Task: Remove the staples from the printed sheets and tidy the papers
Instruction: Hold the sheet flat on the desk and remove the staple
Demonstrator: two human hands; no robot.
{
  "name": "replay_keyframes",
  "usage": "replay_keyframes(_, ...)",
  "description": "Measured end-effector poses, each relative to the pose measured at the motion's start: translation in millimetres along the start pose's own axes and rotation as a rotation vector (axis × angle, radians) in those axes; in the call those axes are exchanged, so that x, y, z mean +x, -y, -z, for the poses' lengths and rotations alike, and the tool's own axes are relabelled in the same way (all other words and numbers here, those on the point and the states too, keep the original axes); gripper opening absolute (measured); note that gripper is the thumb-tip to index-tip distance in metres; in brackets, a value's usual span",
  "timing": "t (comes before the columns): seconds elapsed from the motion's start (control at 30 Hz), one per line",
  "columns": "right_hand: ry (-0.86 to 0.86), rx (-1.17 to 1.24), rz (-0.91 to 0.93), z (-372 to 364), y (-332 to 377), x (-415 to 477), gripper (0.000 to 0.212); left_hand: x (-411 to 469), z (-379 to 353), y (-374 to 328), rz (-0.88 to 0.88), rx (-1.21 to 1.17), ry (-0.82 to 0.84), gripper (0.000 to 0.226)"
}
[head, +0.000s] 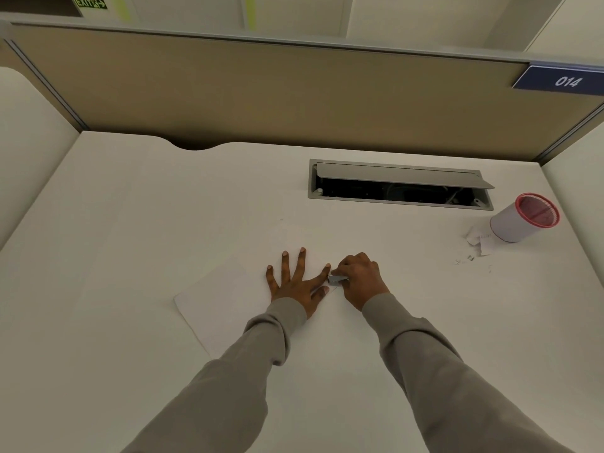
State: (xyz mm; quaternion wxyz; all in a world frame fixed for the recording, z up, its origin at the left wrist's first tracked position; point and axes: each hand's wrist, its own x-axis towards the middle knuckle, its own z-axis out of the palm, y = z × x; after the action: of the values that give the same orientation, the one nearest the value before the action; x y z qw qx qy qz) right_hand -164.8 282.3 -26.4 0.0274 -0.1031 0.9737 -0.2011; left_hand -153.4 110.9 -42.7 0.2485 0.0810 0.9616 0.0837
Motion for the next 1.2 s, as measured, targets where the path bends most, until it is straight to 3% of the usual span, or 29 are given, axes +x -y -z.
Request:
replay_keyframes(0.33,0.131,0.112,0.090,5,-6,11,0.026,1,0,1,-0.005,-0.020,0.009,0.055)
replay_keyframes(0.57,0.015,0.031,-0.002,4,-12,4,0.026,2,-2,1,-0.003,-0.014,-0.002,0.054)
replay_keyframes(1.0,0.152,-0.037,0.020,7,5,9,0.033,3,-4,2,-0.001,-0.021,-0.011,0.056)
replay_keyframes(1.2,0.141,0.071,0.072,8,-2,13,0.026,4,-2,2,0.003,-0.030,0.006,0.056)
